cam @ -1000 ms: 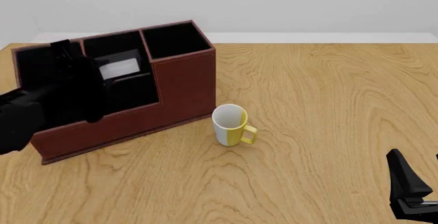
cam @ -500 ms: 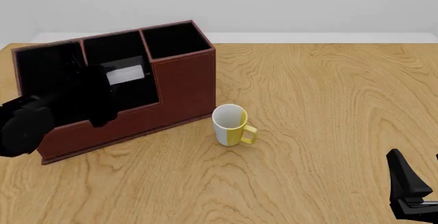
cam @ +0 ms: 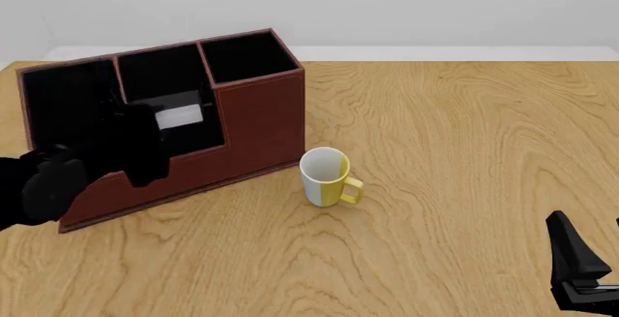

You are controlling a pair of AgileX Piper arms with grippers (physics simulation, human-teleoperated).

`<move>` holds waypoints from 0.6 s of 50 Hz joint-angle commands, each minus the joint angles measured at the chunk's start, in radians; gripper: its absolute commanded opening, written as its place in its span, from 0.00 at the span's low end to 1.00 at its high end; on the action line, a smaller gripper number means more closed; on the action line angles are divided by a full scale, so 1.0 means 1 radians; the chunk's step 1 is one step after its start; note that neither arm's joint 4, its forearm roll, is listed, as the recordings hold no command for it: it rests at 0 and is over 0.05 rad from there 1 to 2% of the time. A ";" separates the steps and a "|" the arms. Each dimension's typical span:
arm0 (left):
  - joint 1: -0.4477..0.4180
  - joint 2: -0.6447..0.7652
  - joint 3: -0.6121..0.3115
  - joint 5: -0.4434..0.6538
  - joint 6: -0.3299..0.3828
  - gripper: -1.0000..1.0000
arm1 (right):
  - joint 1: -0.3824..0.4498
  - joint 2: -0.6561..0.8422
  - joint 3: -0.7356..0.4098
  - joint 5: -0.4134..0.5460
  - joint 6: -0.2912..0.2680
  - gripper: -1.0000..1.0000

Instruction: Pick up the book and place it in the front compartment of the caddy.

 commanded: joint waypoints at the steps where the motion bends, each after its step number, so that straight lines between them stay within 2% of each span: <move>1: -0.003 0.012 -0.018 -0.027 0.005 0.00 | 0.000 0.000 0.000 0.000 0.000 1.00; 21: -0.004 0.023 -0.052 -0.005 -0.030 0.00 | 0.000 0.000 0.000 0.000 0.000 1.00; 30: -0.003 0.029 -0.094 0.041 -0.054 0.00 | 0.000 0.000 0.000 0.000 0.000 1.00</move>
